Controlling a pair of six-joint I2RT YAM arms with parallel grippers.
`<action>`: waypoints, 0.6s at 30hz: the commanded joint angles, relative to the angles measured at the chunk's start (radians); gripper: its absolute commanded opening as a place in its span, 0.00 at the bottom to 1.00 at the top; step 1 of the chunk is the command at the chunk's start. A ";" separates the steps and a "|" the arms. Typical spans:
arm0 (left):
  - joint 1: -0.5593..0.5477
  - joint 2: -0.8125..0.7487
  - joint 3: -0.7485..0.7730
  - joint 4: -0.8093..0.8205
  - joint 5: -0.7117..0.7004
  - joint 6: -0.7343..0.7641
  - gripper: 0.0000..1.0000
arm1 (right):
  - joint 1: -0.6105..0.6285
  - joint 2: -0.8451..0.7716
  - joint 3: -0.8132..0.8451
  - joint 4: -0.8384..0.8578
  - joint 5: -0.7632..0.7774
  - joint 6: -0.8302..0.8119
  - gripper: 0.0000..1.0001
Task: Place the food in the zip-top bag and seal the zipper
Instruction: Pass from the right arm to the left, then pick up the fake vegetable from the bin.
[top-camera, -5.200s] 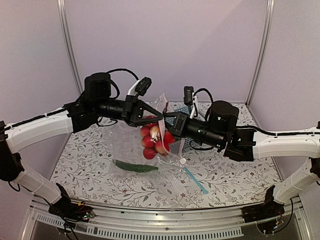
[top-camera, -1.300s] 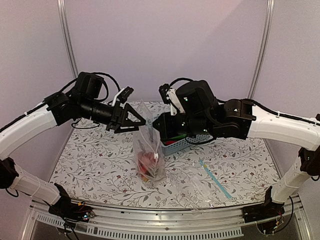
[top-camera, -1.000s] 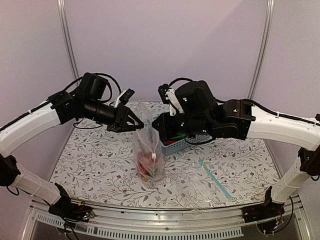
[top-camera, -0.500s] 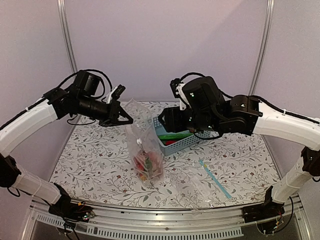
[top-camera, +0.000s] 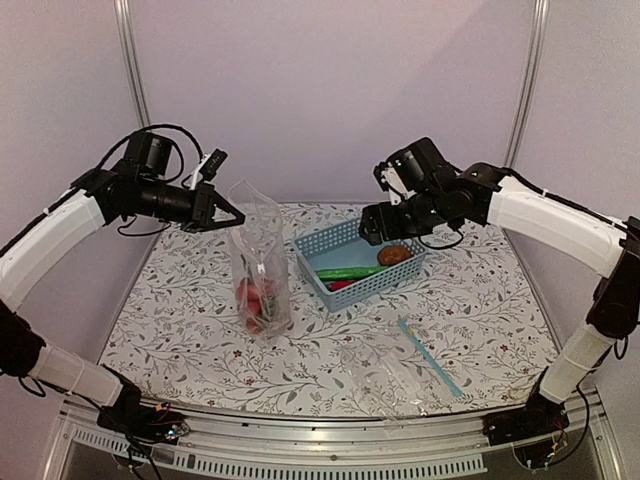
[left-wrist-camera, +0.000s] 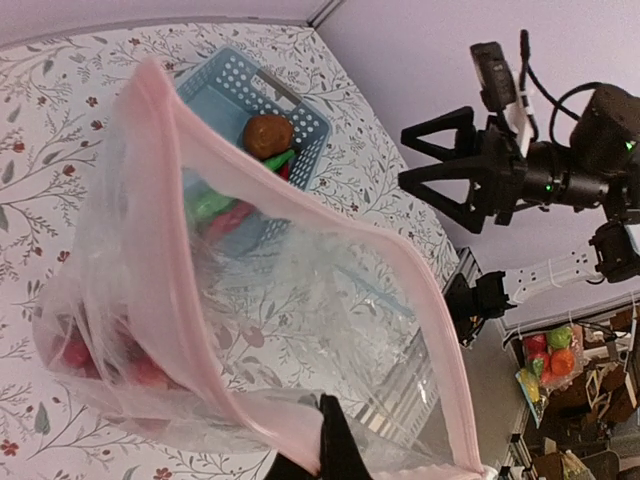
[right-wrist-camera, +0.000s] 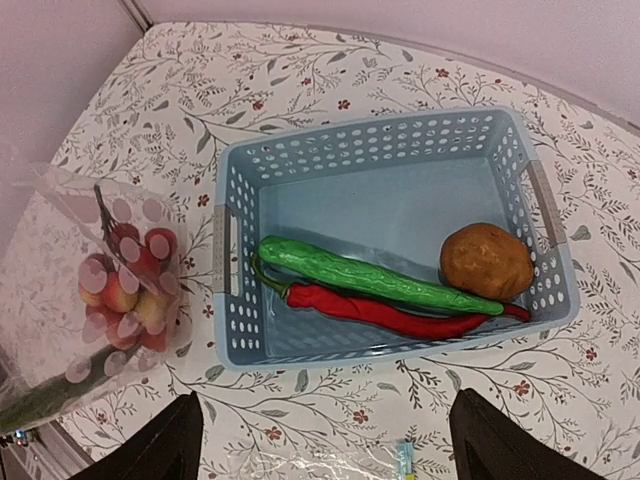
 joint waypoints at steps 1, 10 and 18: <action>0.023 0.006 0.004 0.055 0.121 0.087 0.00 | -0.076 0.121 0.107 -0.116 -0.242 -0.224 0.86; 0.050 -0.011 -0.074 0.157 0.165 0.068 0.00 | -0.122 0.435 0.328 -0.260 -0.322 -0.519 0.77; 0.073 -0.004 -0.118 0.206 0.199 0.036 0.00 | -0.124 0.620 0.435 -0.245 -0.310 -0.574 0.74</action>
